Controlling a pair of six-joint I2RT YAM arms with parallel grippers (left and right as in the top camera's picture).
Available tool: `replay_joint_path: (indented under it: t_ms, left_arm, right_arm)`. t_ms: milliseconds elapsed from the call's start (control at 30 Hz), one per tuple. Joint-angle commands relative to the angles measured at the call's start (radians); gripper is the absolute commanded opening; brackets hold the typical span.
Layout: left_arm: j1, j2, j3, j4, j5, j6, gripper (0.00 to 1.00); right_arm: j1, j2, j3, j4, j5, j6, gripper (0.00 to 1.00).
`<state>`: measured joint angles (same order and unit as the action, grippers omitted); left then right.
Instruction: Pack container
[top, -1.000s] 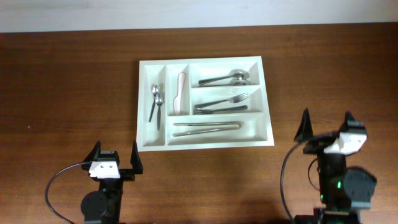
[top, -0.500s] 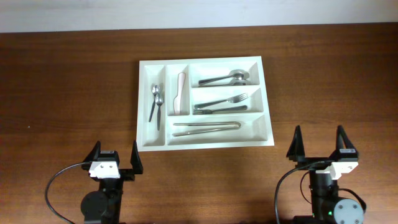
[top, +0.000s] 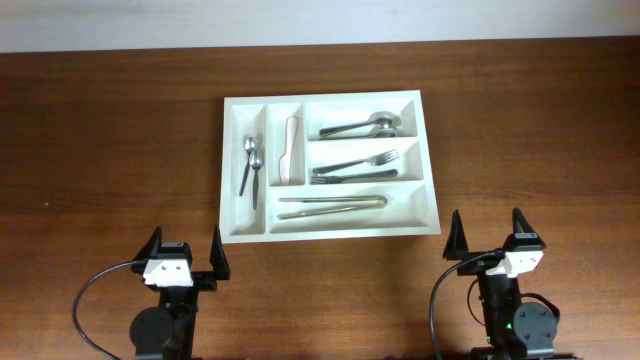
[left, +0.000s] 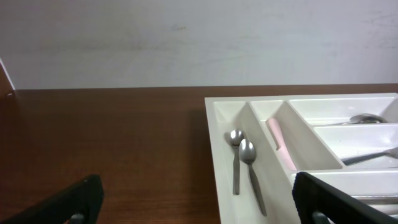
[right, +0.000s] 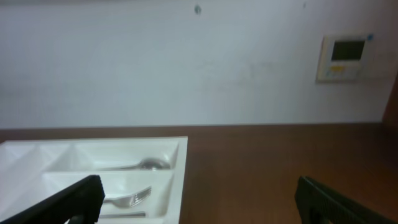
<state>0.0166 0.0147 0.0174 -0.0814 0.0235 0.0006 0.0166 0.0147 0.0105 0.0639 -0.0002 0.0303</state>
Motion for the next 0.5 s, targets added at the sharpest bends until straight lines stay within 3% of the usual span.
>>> replay_joint_path:
  t_ms: [0, 133, 467]
  left_arm:
    - [0.006, -0.01, -0.008, 0.002, 0.014, 0.016, 0.99]
    - [0.006, -0.01, -0.008, 0.002, 0.014, 0.016, 0.99]
    - [0.006, -0.01, -0.008, 0.002, 0.014, 0.016, 0.99]
  right_arm:
    - [0.012, -0.011, -0.005, -0.044, 0.011, 0.012, 0.99]
    - [0.012, -0.011, -0.005, -0.147, 0.01, 0.012, 0.99]
    - [0.01, -0.008, -0.005, -0.146, 0.012, 0.012, 0.99]
